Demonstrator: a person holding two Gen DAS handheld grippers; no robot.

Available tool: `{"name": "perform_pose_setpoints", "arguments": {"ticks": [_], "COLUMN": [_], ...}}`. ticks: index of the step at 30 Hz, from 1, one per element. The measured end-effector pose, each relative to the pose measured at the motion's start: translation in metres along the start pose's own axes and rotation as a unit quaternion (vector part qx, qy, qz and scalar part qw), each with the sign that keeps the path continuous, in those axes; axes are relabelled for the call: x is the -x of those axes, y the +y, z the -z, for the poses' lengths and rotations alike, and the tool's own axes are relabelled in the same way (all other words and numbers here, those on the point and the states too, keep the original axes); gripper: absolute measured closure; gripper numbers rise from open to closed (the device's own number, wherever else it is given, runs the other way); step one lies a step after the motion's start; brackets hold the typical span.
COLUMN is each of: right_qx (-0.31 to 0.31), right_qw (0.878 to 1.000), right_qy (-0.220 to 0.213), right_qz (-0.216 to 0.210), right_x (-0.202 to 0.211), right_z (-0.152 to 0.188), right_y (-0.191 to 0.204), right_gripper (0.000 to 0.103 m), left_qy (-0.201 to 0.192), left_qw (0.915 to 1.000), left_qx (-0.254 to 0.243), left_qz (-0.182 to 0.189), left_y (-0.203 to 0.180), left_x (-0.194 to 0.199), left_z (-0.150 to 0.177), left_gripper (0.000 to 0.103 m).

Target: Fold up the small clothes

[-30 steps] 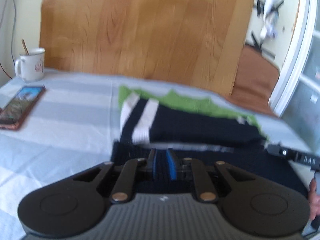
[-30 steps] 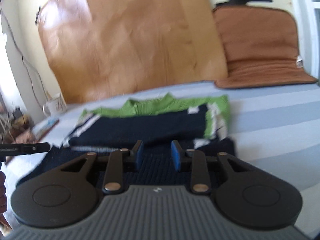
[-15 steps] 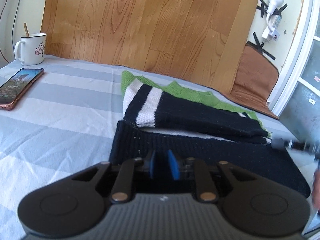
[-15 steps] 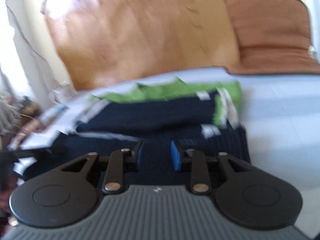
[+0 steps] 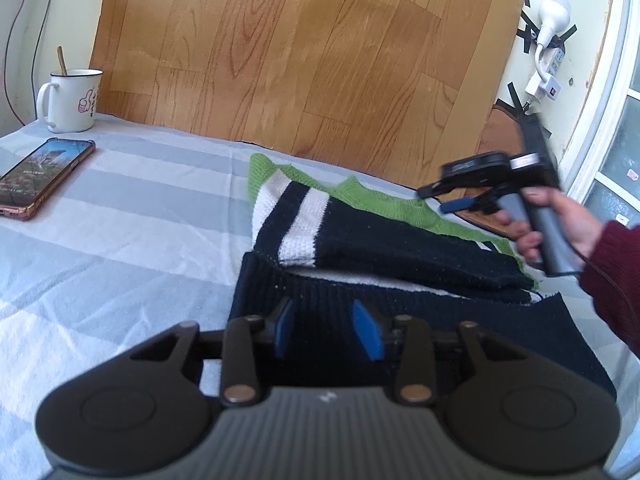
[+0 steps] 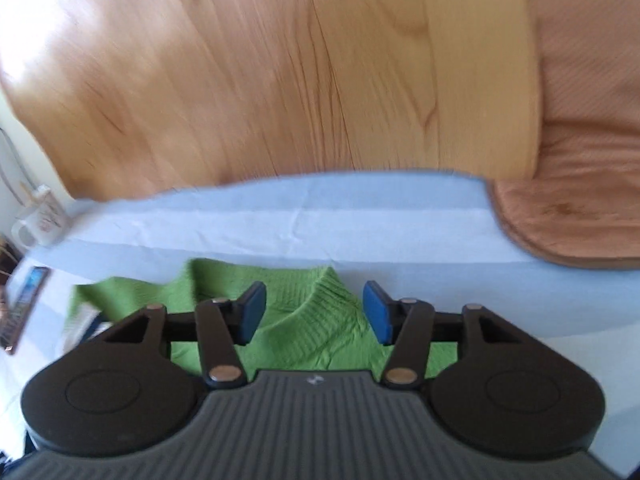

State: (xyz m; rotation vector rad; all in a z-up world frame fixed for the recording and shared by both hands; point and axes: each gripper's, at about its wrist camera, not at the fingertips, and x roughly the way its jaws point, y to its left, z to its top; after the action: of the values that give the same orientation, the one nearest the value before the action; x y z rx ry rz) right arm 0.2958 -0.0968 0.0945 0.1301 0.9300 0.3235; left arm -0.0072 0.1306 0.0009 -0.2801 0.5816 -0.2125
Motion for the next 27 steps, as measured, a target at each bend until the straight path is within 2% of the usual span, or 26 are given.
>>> {"name": "perform_pose_setpoints", "arguments": {"ticks": [2,3,4,6,8,12,16,20,24,27], "right_qx": [0.002,0.011,0.022,0.039,0.053,0.067,0.109,0.155,0.197,0.215], "right_qw": [1.0,1.0,1.0,0.999,0.998,0.995,0.988,0.976,0.963,0.958], "right_qy": [0.008,0.005,0.002,-0.008,-0.025,-0.068,-0.111,-0.149,-0.181,-0.183], "right_qz": [0.014,0.016,0.019,0.025,0.023,0.002,-0.012,-0.035,-0.04,-0.051], "right_x": [-0.011,-0.011,-0.008,0.002,0.017,0.067,0.12,0.171,0.218,0.241], "right_z": [0.0,0.001,0.003,0.009,0.009,0.025,0.056,0.102,0.16,0.198], "right_y": [0.0,0.002,0.004,0.008,0.01,0.019,0.041,0.064,0.074,0.075], "right_gripper": [0.048,0.062,0.07,0.08,0.083,0.085,0.086,0.086,0.087,0.087], "left_qy": [-0.001,-0.001,-0.001,-0.001,-0.003,-0.012,-0.023,-0.02,-0.039,-0.06], "left_qw": [1.0,1.0,1.0,1.0,1.0,0.9998,0.9985,0.9926,0.9849,0.9793], "left_qx": [0.001,0.002,0.003,0.004,0.005,0.017,0.05,0.116,0.163,0.186], "left_qz": [0.001,0.001,0.001,0.001,-0.001,-0.003,0.009,0.03,0.042,0.053], "left_y": [0.0,0.001,0.001,0.002,0.002,0.005,0.017,0.037,0.056,0.07], "left_x": [0.0,0.0,0.0,0.0,0.0,0.004,0.009,0.024,0.055,0.084], "left_z": [0.0,0.0,-0.001,-0.001,-0.001,-0.001,-0.003,-0.004,-0.011,-0.016], "left_gripper": [0.064,0.064,0.064,0.064,0.064,0.062,0.055,0.053,0.044,0.034]}}
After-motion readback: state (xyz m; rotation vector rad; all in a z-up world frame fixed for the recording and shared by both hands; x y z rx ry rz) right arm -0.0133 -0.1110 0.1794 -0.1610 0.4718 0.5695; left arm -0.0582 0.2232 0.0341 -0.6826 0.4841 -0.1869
